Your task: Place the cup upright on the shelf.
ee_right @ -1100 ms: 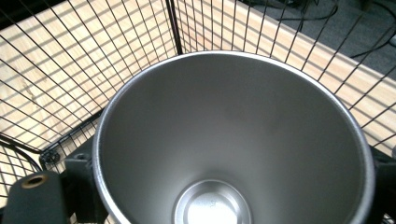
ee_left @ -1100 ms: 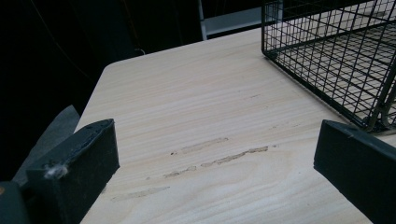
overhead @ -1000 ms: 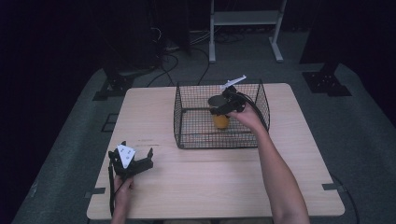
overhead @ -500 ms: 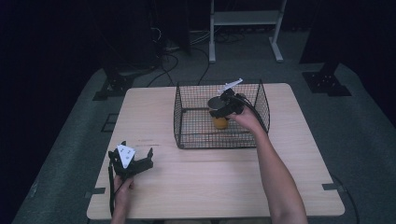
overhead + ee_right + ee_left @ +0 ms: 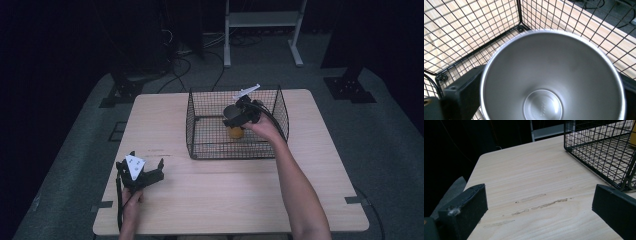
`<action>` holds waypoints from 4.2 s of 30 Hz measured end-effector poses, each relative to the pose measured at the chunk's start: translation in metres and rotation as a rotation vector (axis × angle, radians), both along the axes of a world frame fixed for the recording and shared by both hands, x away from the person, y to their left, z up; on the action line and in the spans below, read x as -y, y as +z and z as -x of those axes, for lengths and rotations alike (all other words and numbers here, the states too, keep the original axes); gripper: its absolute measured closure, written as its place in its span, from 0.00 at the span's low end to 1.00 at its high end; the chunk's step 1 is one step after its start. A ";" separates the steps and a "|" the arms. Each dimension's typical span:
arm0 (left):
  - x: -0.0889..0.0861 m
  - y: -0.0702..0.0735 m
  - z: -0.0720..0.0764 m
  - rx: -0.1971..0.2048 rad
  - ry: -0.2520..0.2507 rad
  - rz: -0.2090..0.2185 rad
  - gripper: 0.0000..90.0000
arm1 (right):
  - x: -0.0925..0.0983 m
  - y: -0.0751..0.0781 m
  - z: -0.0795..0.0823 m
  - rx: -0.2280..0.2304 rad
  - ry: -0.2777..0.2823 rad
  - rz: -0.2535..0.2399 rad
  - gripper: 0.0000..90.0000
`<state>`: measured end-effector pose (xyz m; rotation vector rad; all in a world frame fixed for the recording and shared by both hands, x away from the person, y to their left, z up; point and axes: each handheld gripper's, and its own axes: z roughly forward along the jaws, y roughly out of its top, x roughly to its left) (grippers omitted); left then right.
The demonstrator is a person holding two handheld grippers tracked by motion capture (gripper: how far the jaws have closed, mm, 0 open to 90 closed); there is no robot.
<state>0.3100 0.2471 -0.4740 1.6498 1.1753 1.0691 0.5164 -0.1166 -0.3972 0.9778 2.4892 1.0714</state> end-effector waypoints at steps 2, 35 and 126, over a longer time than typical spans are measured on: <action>0.000 0.000 0.000 -0.001 -0.001 -0.002 0.00 | 0.000 0.001 0.001 0.007 -0.005 0.003 0.02; 0.001 0.000 0.000 -0.001 -0.001 -0.005 0.00 | 0.023 0.042 0.029 0.127 0.000 -0.136 0.02; 0.002 0.000 0.000 -0.001 0.002 -0.010 0.00 | 0.109 0.013 0.165 0.100 0.050 -0.146 0.02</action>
